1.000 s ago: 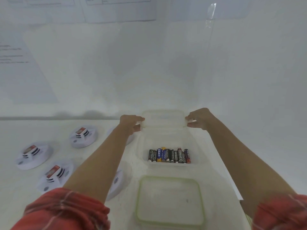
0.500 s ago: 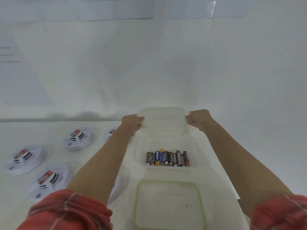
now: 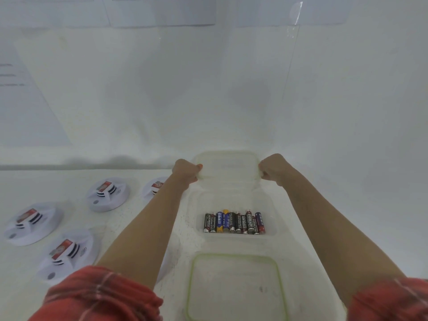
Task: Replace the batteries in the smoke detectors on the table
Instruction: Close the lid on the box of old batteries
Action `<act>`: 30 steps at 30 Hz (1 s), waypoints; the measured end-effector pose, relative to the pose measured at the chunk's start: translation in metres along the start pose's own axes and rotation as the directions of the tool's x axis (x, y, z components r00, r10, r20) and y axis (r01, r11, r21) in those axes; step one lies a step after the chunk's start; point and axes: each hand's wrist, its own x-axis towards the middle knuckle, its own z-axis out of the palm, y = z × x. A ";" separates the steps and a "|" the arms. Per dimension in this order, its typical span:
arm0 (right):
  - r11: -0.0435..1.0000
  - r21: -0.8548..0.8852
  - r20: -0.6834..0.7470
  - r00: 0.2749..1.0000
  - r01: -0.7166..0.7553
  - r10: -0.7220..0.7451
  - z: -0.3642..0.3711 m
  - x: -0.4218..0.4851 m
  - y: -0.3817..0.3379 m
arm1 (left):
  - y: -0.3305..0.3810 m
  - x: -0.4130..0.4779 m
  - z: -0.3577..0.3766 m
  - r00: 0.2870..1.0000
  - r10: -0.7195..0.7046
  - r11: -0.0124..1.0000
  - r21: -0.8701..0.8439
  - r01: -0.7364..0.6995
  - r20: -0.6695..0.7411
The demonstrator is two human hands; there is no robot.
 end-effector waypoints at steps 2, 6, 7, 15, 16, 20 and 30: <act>0.998 -0.048 -0.017 0.999 0.034 -0.035 0.003 0.000 -0.002 | 0.001 0.000 0.001 1.000 0.000 0.999 0.038 0.001 -0.020; 0.988 -0.142 -0.058 0.996 0.054 -0.063 0.007 0.000 -0.002 | 0.005 -0.002 0.001 0.999 0.002 0.996 0.093 0.003 -0.048; 0.986 -0.158 -0.071 0.996 0.049 -0.061 0.008 0.000 -0.001 | 0.006 -0.003 0.001 0.998 0.009 0.992 0.127 -0.002 -0.054; 0.968 -0.231 -0.075 0.990 0.099 -0.119 0.011 -0.010 -0.004 | 0.009 -0.012 0.001 0.997 0.070 0.959 0.278 -0.056 -0.041; 0.967 -0.231 -0.074 0.989 0.107 -0.127 0.012 -0.011 -0.003 | 0.008 -0.011 0.002 0.996 0.080 0.955 0.291 -0.063 -0.045; 0.964 -0.241 -0.022 0.993 0.111 -0.120 0.010 -0.018 -0.006 | 0.013 -0.013 0.001 0.998 0.057 0.962 0.270 -0.044 -0.038; 0.992 -0.075 -0.005 0.995 0.098 -0.099 0.007 -0.020 -0.002 | 0.009 -0.020 0.000 0.995 0.091 0.960 0.263 -0.096 0.030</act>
